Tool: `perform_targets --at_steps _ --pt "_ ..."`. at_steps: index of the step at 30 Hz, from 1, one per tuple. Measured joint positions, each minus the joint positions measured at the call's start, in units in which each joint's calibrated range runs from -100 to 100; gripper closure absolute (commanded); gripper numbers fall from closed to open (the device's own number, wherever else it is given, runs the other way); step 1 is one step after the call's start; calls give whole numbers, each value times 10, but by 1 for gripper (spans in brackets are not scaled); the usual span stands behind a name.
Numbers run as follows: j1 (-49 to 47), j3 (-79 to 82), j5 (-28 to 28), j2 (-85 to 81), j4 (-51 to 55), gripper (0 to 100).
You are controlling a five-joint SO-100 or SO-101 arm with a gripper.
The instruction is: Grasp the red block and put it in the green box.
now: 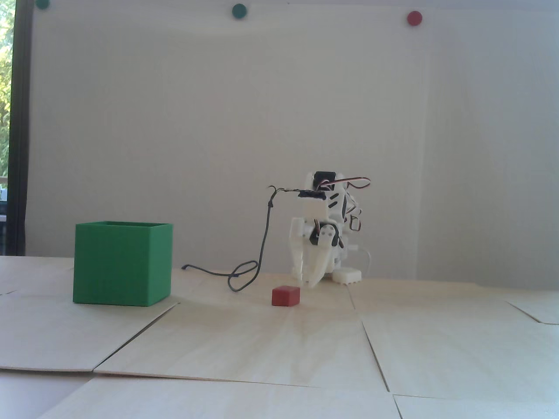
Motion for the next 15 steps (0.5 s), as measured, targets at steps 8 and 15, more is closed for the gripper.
perform_targets --at_steps 8,15 --pt "-98 0 0 0 0 97" --pt "-110 0 -28 0 -106 97"
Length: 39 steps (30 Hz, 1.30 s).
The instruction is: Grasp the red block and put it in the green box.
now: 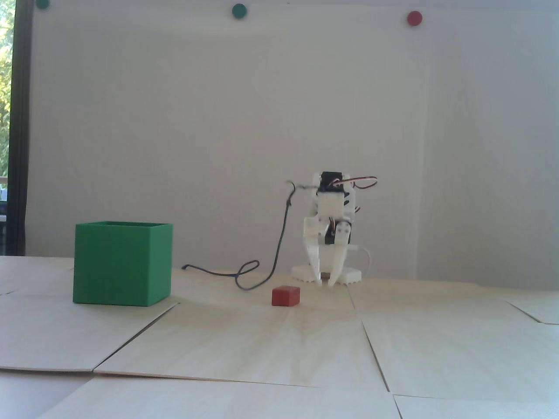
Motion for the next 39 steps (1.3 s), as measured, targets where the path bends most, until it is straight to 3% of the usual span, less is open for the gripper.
perform_targets --at_steps 6,17,22,27,34,39 --pt "-16 -23 -45 0 -96 87" --pt "-49 -60 -69 44 -183 87" --pt "-49 -157 -91 192 -218 87" --pt "-48 -358 -113 435 -195 87" --pt "4 -640 -136 781 -146 87" --pt "52 -749 -142 938 -142 87"
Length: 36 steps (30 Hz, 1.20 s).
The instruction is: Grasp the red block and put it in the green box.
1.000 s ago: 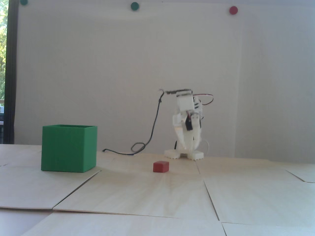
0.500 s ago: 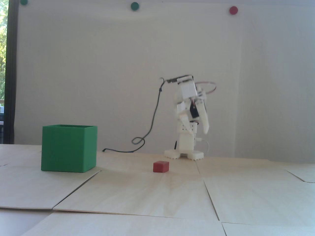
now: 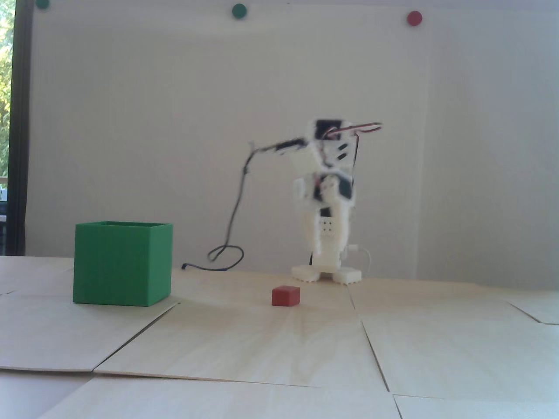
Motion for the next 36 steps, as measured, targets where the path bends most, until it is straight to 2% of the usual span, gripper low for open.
perform_targets --at_steps 8,18,20,26,36 --pt "66 -75 -15 114 33 87" --pt "72 -104 -28 159 63 87" --pt "72 -105 -28 164 63 85" --pt "71 -114 -29 174 65 64" --pt "70 -128 -29 188 69 63"
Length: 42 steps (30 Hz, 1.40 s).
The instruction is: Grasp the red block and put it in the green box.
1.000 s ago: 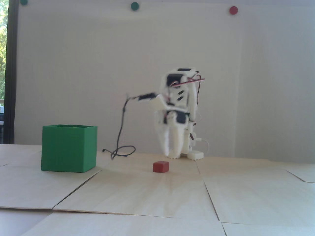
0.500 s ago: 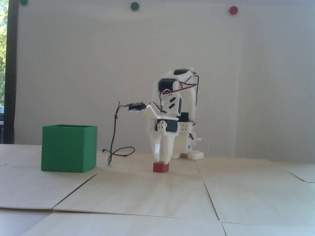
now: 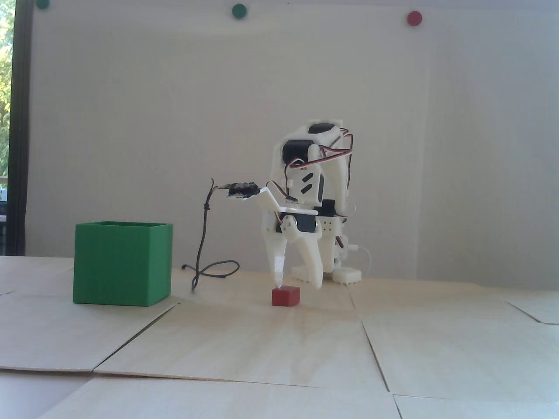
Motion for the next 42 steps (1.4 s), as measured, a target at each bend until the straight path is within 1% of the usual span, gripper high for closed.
perform_targets --at_steps 3,6,11,15,23,30,41,42 --pt "0 -22 0 2 42 63" --pt "1 -61 0 2 115 63" --pt "1 -171 0 2 243 63" --pt "1 -217 0 2 280 63" --pt "1 -205 0 27 283 63" --pt "1 -187 0 124 195 63" --pt "5 -190 0 177 187 63" --pt "5 -190 0 177 187 66"
